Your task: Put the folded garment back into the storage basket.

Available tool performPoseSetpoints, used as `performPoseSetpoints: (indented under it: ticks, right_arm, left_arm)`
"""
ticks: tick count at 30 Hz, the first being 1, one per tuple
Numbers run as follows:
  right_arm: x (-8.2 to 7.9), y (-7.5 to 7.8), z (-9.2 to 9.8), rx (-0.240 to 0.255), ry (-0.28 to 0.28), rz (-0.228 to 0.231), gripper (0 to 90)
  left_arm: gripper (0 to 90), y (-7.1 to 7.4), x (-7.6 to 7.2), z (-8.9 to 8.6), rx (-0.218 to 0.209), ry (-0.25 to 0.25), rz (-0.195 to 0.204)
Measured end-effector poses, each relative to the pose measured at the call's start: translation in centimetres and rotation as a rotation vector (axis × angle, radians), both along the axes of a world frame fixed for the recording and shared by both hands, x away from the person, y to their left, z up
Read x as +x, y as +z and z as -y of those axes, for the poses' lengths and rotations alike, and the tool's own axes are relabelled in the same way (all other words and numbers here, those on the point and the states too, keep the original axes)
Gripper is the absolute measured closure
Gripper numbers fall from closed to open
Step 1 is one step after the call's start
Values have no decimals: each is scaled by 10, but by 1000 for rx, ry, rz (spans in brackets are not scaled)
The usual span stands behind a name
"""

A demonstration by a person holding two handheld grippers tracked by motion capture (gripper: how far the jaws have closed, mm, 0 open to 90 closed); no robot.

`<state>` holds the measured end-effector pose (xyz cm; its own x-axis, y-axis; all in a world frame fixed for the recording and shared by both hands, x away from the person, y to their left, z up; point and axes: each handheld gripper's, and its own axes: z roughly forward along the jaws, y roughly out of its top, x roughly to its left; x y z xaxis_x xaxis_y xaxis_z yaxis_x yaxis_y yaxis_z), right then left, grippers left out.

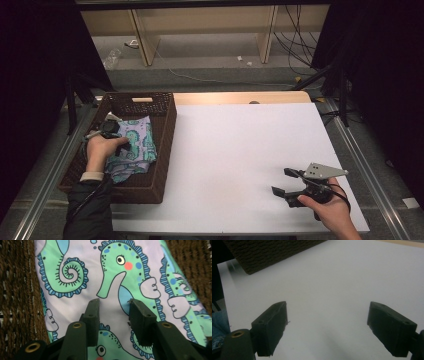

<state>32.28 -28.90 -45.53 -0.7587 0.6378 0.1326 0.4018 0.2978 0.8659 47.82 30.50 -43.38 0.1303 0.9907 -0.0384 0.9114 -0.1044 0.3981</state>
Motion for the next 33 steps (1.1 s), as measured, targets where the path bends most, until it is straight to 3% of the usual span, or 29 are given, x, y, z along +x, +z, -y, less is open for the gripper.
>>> performPoseSetpoints:
  ticks: [5, 9, 12, 17, 21, 24, 27, 32, 33]
  right_arm:
    - [0, 0, 0, 1, -2, 1, 173]
    - [0, 0, 0, -2, -3, 0, 173]
    - [0, 0, 0, -4, -2, 2, 173]
    - [0, 0, 1, -4, -2, 2, 173]
    - [0, 0, 0, -4, -2, 1, 172]
    - [0, 0, 1, -3, -4, 1, 172]
    - [0, 0, 1, -3, -5, 1, 172]
    - [0, 0, 1, -2, -6, 1, 172]
    - [0, 0, 1, -4, -6, 0, 172]
  left_arm:
    - [584, 1, 0, 0, 0, -2, 2]
    - [551, 9, -2, 2, -11, -8, 49]
    - [498, 25, -4, 8, -67, -23, 141]
    - [429, 40, -8, 15, -127, -42, 226]
    - [392, 45, -10, 18, -132, -57, 242]
    - [369, 48, -12, 27, -173, -115, 226]
    - [332, 53, -15, 36, -194, -156, 244]
    - [260, 61, -20, 50, -206, -197, 268]
    - [204, 66, -24, 59, -196, -218, 272]
